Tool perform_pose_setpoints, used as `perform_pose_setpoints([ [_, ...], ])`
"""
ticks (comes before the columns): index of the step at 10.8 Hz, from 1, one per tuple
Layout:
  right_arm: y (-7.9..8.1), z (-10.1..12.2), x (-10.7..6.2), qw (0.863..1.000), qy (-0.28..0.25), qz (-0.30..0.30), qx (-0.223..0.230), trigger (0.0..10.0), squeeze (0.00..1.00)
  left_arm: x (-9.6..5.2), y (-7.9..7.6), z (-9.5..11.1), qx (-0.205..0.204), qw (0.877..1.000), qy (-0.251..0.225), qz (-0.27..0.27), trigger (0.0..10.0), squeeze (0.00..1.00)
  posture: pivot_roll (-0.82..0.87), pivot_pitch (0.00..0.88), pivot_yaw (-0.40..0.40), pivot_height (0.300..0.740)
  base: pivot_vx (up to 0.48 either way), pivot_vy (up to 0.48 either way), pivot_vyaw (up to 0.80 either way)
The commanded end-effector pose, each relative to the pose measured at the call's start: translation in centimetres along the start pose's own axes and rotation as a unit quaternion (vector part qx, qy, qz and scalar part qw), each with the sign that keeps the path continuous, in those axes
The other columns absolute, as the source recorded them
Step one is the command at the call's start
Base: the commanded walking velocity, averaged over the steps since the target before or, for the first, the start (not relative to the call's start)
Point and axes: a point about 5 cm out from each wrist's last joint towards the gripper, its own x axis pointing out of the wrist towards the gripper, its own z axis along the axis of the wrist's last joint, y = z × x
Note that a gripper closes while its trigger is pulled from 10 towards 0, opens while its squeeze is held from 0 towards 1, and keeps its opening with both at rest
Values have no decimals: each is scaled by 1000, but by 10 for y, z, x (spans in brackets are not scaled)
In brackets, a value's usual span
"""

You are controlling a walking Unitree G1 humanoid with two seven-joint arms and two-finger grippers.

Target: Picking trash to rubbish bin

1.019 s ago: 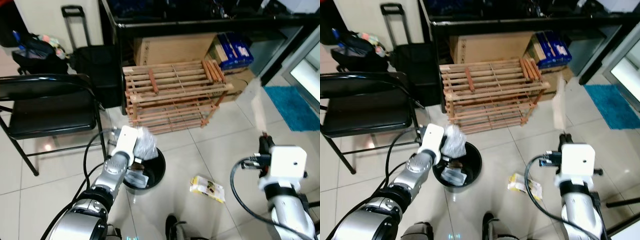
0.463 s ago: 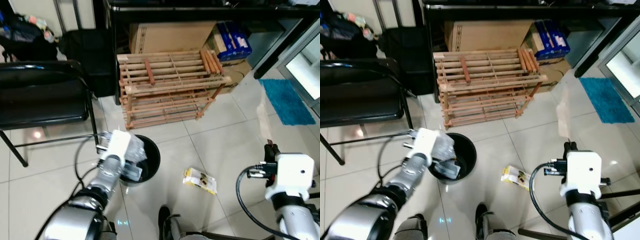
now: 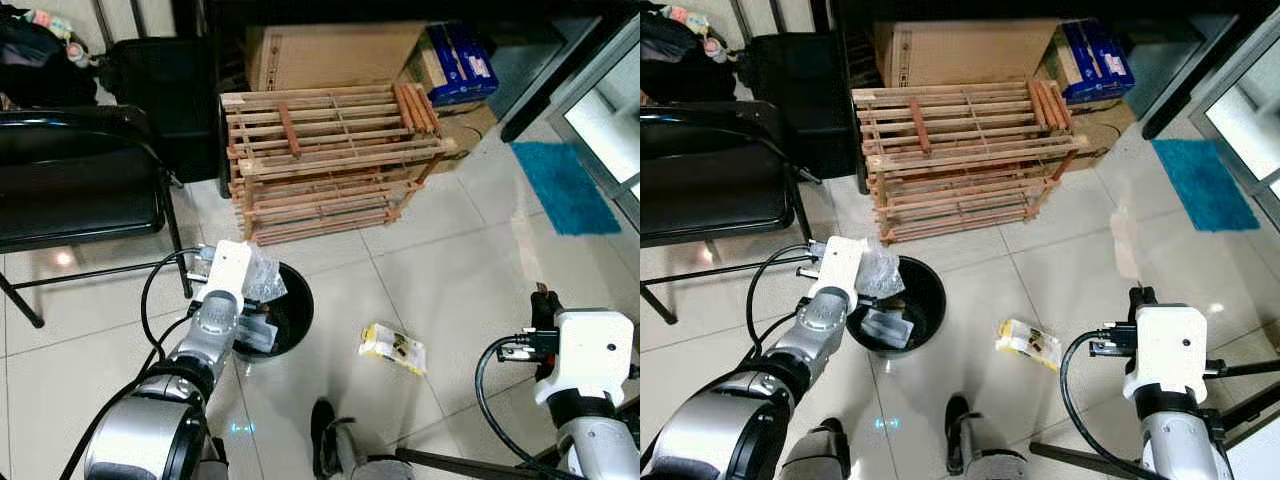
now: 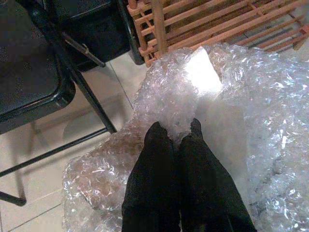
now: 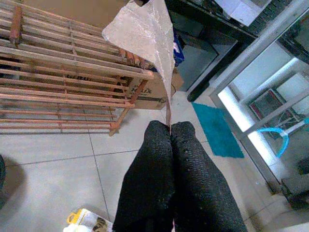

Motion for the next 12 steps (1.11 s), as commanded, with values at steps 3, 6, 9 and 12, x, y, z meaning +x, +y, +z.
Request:
perform_pose_setpoints([
  [3,-5,1,-4,1000,8,-7,-8,10000,0,0,-9,4,-6,1000,-9,-6,10000,1000,-76,321,-199,740,0,0,0],
  [6,-6,1,-6,1000,12,-8,-8,10000,0,1,-4,8,4,1000,-15,12,10000,1000,-79,322,-199,740,0,0,0],
  [9,-6,1,-6,1000,12,-6,-11,10000,0,2,0,8,8,1000,-16,21,10000,1000,-80,320,-201,740,0,0,0],
  [12,-5,2,-4,1000,11,-6,-12,10000,0,1,0,7,9,1000,-15,22,10000,1000,-79,318,-200,740,0,0,0],
])
